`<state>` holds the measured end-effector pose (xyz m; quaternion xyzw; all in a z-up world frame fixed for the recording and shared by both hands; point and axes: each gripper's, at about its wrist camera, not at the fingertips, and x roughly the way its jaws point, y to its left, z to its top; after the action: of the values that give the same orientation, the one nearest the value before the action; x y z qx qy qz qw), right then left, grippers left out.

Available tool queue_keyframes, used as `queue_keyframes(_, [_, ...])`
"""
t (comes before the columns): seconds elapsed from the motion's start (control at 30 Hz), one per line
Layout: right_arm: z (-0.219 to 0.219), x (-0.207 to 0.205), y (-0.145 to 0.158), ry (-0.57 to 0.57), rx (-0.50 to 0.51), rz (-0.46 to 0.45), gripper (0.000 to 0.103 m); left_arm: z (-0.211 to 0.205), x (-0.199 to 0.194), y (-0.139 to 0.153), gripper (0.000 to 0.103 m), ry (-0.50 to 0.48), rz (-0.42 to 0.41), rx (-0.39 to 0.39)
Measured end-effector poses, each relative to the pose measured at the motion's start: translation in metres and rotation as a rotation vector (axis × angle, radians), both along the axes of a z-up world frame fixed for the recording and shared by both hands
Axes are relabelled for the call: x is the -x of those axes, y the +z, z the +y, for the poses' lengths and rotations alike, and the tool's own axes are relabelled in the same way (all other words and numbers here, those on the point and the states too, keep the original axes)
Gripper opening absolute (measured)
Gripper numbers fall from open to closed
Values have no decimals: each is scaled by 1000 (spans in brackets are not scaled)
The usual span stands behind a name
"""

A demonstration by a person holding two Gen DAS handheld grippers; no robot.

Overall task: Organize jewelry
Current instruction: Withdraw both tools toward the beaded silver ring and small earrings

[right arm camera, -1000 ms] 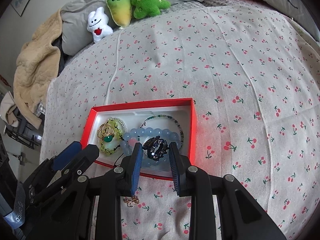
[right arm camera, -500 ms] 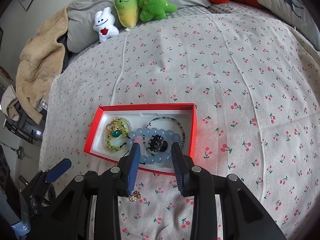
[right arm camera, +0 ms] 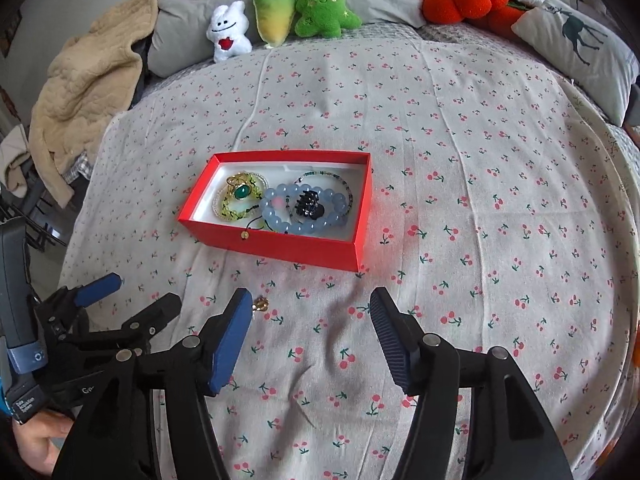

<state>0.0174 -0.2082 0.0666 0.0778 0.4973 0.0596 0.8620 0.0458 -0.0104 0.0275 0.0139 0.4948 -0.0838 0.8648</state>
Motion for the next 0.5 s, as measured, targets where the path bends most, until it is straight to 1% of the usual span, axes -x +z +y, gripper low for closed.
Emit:
queue_keyframes(0.1, [1, 9, -10, 4, 21, 11, 65, 8, 5, -11, 99, -23, 38, 3])
queue_keyframes(0.17, [1, 12, -17, -4, 32, 24, 65, 14, 6, -16, 99, -22, 47, -21])
queue_keyframes(0.27, [2, 13, -29, 2, 48, 35, 65, 21, 7, -16, 99, -35, 14, -43])
queue_keyframes(0.37, [8, 14, -39, 15, 123, 29, 65, 25, 9, -17, 99, -53, -23, -48])
queue_keyframes(0.43, [12, 15, -45, 31, 166, 21, 65, 25, 10, -20, 99, -75, -23, -45])
queue_keyframes(0.5, [15, 15, -50, 47, 169, 29, 65, 24, 11, -24, 99, -102, -18, -43])
